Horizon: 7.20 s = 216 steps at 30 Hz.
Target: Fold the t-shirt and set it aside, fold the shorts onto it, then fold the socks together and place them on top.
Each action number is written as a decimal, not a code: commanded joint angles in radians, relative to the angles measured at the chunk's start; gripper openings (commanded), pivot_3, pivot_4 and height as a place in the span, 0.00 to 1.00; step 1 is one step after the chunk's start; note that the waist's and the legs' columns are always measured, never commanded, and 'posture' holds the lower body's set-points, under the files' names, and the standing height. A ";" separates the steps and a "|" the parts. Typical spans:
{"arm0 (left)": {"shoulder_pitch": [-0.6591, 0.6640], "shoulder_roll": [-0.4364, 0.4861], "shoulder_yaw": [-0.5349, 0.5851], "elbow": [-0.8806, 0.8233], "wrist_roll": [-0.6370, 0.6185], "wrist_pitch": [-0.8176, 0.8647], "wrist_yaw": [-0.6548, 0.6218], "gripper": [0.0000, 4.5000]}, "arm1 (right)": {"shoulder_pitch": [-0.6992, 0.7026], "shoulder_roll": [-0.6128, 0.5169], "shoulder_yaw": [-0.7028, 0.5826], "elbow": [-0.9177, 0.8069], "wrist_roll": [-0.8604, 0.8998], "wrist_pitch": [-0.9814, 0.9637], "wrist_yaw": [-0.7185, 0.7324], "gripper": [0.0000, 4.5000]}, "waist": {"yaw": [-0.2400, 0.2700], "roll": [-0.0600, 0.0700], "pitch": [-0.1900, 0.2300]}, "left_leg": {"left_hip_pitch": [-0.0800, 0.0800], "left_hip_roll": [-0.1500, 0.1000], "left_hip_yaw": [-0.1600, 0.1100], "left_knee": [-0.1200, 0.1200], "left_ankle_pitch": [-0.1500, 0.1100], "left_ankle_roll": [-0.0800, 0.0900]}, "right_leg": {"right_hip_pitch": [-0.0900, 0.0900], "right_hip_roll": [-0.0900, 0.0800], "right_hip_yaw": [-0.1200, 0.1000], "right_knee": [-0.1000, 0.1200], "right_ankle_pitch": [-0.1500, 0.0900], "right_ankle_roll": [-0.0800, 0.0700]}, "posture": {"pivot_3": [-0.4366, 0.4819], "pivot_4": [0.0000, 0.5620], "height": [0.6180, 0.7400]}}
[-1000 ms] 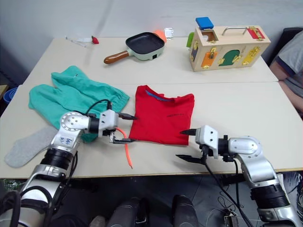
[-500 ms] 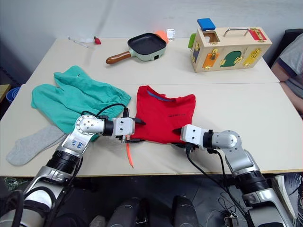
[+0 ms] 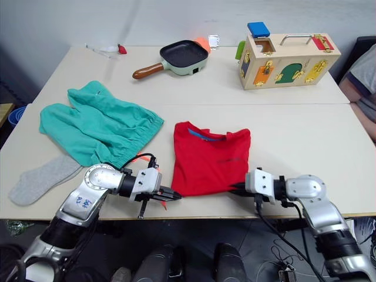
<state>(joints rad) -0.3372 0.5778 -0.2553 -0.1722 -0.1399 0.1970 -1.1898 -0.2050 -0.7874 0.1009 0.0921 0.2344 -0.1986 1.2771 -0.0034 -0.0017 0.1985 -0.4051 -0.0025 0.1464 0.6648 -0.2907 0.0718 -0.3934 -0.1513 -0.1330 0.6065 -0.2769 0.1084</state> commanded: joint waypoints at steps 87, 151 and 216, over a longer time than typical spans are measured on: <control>-0.208 -0.324 0.133 0.360 -0.070 -0.004 0.374 0.02 | -0.180 0.331 -0.194 0.081 0.145 0.266 -0.414 0.00 | 0.000 0.001 0.000 | 0.000 0.002 0.001 -0.001 0.000 -0.002 | -0.003 0.001 0.000 0.003 0.000 -0.001 | 0.48 0.27 1.00; 0.246 0.082 0.383 -0.171 -0.505 0.063 0.076 1.00 | -0.370 0.014 -0.195 0.093 0.410 1.549 -0.333 0.01 | -0.017 0.000 -0.002 | -0.003 0.011 0.002 -0.004 -0.005 -0.011 | -0.008 0.007 0.000 0.001 -0.005 -0.010 | 0.48 0.27 1.00; 0.244 0.109 0.410 -0.129 -0.478 0.061 0.088 1.00 | -0.371 -0.107 -0.412 0.914 -0.016 -0.034 -0.224 0.32 | -0.025 0.005 0.001 | 0.000 0.012 0.020 -0.001 -0.003 -0.009 | -0.016 0.004 0.003 0.010 -0.004 -0.008 | 0.48 0.27 1.00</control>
<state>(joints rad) -0.0908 0.6866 0.1481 -0.2679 -0.6057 0.2533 -1.1096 -0.5684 -0.8848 -0.2874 0.9742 0.2318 -0.1711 1.1289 -0.0281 0.0030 0.1992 -0.4052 0.0097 0.1663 0.6635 -0.2937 0.0623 -0.4095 -0.1473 -0.1297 0.6165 -0.2808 0.1002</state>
